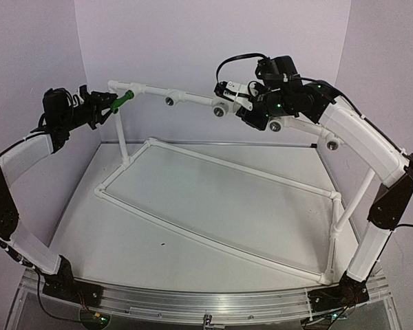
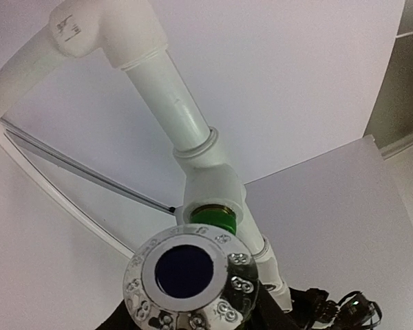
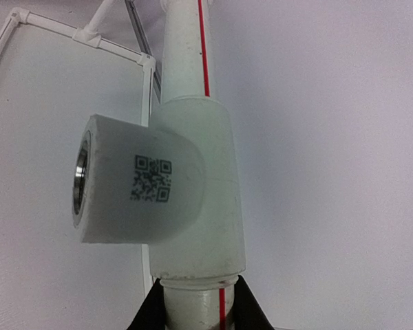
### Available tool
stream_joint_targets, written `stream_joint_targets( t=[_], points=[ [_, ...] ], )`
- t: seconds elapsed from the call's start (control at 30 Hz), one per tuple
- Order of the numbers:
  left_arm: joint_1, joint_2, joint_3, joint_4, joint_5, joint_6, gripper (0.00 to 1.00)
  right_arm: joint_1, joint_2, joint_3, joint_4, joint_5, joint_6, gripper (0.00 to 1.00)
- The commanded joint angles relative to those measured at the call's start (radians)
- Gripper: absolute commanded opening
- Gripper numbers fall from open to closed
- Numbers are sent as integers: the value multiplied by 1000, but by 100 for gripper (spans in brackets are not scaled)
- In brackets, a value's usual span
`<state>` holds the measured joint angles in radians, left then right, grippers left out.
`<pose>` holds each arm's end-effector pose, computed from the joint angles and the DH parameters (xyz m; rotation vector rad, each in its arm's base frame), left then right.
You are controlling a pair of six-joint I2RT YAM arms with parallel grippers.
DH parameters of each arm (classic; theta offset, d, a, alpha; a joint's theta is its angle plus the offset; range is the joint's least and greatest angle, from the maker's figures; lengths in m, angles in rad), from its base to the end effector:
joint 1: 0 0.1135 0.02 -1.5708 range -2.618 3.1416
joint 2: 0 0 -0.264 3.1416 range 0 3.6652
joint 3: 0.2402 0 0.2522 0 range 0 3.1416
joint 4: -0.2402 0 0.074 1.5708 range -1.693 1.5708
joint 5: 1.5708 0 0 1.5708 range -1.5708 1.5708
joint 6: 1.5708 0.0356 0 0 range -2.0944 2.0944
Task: Install the water faucets
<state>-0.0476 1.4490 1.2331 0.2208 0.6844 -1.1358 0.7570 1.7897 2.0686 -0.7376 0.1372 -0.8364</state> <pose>0.3402 -0.0387 0.3822 -0.3517 1.7319 -1.4245 0.2899 0.2672 0.4479 -1.3897 1.4798 -0.1893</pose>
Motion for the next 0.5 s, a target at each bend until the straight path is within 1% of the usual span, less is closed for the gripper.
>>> stream_joint_targets(
  t=[0.0,0.17,0.23,0.3,0.4,0.47],
  points=[
    [-17,-24,75,-106,-36,310,37,1,11,16,-30,24,157,0],
    [-49,-42,145,-287,-93,649,33,2,5,9,-31,27,154,0],
    [-73,-42,170,-366,-145,793,33,2,5,7,-32,27,154,0],
    [-112,-48,173,-401,-195,964,33,2,5,8,-32,27,151,0],
    [-173,-73,144,-399,-258,1226,33,1,5,7,-32,28,148,0],
    [-188,-88,131,-398,-272,1375,33,1,5,7,-33,29,149,0]
  ],
)
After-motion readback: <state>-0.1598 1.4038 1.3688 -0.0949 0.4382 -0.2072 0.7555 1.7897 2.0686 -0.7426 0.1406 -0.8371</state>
